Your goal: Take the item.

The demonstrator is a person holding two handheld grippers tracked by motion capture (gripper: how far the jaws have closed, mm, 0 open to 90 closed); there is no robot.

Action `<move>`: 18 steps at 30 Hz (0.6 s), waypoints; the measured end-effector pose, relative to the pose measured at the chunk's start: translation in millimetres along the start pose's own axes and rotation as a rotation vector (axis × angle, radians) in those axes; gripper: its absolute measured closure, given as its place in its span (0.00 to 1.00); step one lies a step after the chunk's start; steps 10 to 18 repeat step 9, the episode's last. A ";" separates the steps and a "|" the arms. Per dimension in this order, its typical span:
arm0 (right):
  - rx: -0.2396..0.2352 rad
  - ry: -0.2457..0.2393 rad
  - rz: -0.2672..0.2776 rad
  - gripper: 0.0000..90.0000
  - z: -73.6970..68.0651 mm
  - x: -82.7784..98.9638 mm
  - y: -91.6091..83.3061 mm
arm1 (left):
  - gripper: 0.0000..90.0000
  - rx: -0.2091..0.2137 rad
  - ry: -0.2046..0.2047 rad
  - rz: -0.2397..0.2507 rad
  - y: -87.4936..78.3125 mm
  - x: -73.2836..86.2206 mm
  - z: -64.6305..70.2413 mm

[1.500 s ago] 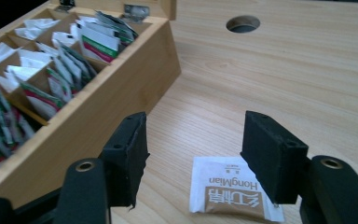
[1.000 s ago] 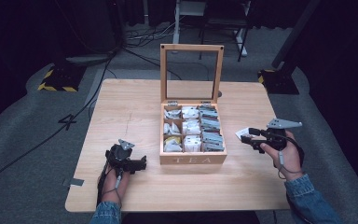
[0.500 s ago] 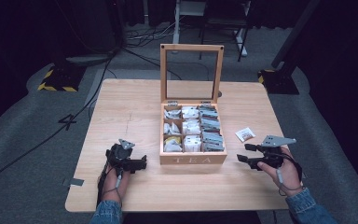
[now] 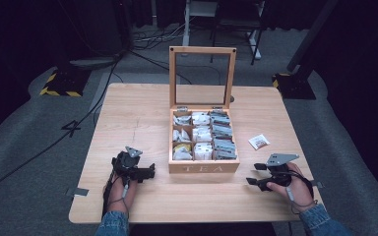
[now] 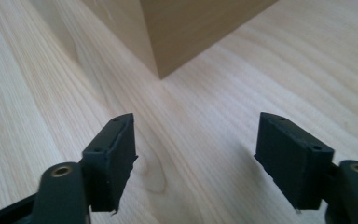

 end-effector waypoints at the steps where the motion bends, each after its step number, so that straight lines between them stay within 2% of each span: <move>1: -0.002 -0.014 -0.023 0.30 -0.9 2.8 1.9 | 0.00 0.000 0.000 0.000 0.0 0.0 0.0; 5: 0.004 -0.071 -0.017 0.21 -2.4 4.1 6.4 | 0.00 0.000 0.000 0.000 0.0 0.0 0.0; 6: 0.004 -0.089 -0.009 0.16 -2.1 4.2 8.4 | 0.00 0.000 0.000 0.000 0.0 0.0 0.0; 8: 0.009 -0.082 0.020 0.10 -2.2 2.9 13.2 | 0.00 0.000 -0.001 -0.001 0.1 -0.1 0.0; 18: 0.015 -0.083 0.019 0.09 -2.4 2.6 13.9 | 0.00 0.000 0.000 -0.001 0.2 -0.2 -0.1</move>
Point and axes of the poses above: each handheld gripper's, and its own axes: y roughly forward along the jaws, x roughly out of its underside, z roughly to its right, the point moved 8 cm from there along y, roughly forward along the jaws, and after that the axes turned 2 degrees about -z, right-handed, at the moved point
